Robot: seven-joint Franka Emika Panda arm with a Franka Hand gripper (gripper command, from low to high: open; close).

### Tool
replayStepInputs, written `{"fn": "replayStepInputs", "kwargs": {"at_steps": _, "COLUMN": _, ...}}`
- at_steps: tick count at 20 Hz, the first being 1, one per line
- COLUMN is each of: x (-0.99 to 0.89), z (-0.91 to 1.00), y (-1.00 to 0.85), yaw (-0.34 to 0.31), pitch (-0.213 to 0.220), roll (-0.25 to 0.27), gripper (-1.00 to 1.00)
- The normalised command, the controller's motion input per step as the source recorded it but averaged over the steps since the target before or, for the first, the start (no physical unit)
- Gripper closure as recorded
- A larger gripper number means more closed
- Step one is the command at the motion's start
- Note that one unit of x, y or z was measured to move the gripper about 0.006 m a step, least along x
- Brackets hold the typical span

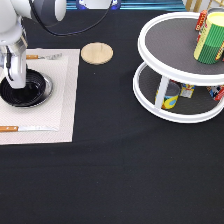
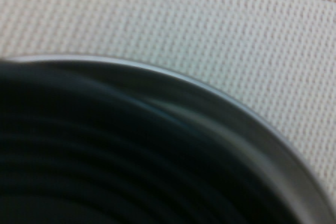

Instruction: Pick up the bowl from the lazy Susan and put bowl on the plate

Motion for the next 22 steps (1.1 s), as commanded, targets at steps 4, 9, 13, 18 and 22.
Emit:
{"fn": "replayStepInputs", "kwargs": {"at_steps": 4, "x": -0.11, "z": 0.52, "y": 0.19, "yaw": 0.000, "pitch": 0.185, "roll": -0.131, "gripper": -1.00}}
{"fn": "replayStepInputs", "kwargs": {"at_steps": 9, "x": -0.06, "z": 0.83, "y": 0.09, "yaw": 0.010, "pitch": 0.163, "roll": -0.081, "gripper": -1.00}}
{"fn": "replayStepInputs", "kwargs": {"at_steps": 13, "x": 0.08, "z": 0.97, "y": 0.07, "yaw": 0.029, "pitch": 0.127, "roll": -0.034, "gripper": -1.00}}
{"fn": "replayStepInputs", "kwargs": {"at_steps": 18, "x": 0.02, "z": 0.07, "y": 0.01, "yaw": 0.000, "pitch": 0.008, "roll": -0.001, "gripper": -1.00}}
{"fn": "replayStepInputs", "kwargs": {"at_steps": 22, "x": 0.00, "z": 0.00, "y": 0.00, "yaw": 0.000, "pitch": 0.000, "roll": 0.000, "gripper": -1.00}}
